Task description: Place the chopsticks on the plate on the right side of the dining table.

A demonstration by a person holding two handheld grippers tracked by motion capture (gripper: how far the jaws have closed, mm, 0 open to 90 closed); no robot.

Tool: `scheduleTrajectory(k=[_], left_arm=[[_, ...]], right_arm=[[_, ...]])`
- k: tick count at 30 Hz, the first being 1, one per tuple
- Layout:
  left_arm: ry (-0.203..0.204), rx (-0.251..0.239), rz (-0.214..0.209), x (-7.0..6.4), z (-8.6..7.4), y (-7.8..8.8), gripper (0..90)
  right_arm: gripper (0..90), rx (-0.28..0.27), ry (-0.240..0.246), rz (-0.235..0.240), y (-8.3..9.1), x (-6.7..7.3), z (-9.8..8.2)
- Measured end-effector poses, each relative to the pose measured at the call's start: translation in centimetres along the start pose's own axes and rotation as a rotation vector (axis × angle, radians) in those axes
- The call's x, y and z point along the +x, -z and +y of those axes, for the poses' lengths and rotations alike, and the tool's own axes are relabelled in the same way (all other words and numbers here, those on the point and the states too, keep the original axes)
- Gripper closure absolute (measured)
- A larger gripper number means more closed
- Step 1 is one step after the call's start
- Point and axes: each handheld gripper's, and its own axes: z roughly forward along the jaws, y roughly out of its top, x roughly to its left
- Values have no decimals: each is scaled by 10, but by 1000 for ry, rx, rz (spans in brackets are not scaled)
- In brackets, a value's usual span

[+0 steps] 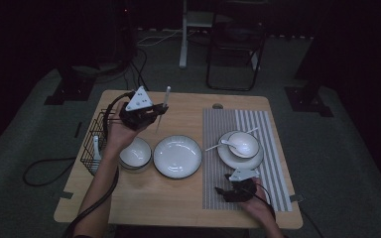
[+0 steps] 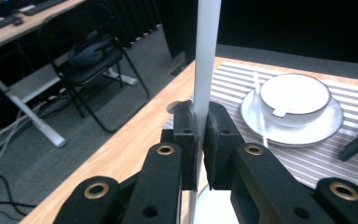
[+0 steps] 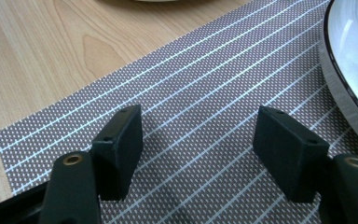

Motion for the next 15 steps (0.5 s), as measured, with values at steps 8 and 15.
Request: scheduleTrajectory(k=[8, 15], left_arm=[[-8, 25, -63, -15, -2, -21, 849], [-6, 38, -102, -22, -4, -33, 849]], right_arm=[[326, 0, 0, 0, 0, 0, 0], [326, 0, 0, 1, 0, 0, 0]])
